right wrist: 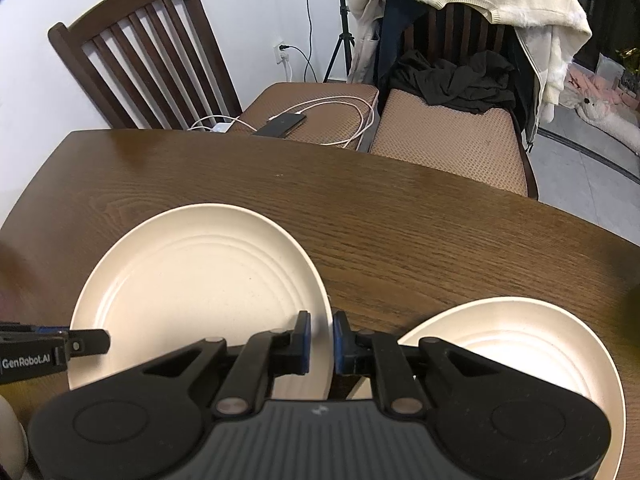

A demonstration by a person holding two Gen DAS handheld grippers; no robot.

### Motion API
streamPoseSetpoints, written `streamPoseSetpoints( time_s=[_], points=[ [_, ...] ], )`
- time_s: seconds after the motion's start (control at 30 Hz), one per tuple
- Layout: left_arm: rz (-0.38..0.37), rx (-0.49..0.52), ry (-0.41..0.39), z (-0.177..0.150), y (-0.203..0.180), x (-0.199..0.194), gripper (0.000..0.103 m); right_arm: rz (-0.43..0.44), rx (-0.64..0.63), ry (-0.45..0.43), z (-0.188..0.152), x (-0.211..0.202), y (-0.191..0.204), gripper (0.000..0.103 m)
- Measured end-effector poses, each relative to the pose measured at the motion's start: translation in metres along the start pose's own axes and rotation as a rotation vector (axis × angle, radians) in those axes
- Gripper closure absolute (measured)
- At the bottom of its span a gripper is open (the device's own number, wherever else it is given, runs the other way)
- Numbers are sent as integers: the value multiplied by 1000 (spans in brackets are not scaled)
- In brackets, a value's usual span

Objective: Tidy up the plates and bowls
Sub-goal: 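Lift the gripped cream plate off the table with both grippers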

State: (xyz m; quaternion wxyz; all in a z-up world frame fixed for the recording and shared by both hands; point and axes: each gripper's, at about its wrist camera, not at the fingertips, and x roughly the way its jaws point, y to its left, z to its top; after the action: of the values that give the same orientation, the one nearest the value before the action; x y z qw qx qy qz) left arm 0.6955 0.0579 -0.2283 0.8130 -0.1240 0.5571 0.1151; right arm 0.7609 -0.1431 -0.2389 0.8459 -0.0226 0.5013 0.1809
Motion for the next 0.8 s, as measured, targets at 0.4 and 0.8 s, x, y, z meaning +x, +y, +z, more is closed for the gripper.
streamPoseSetpoints(
  time_s=[0.4,0.8],
  points=[
    [10,14,-24,-1,-2,-13,86,-1,-1,-12,1,-5,2,92],
    [5,40,-74,1,-6,-46,86,-7,16,-50,5,-31,4,92]
  ],
)
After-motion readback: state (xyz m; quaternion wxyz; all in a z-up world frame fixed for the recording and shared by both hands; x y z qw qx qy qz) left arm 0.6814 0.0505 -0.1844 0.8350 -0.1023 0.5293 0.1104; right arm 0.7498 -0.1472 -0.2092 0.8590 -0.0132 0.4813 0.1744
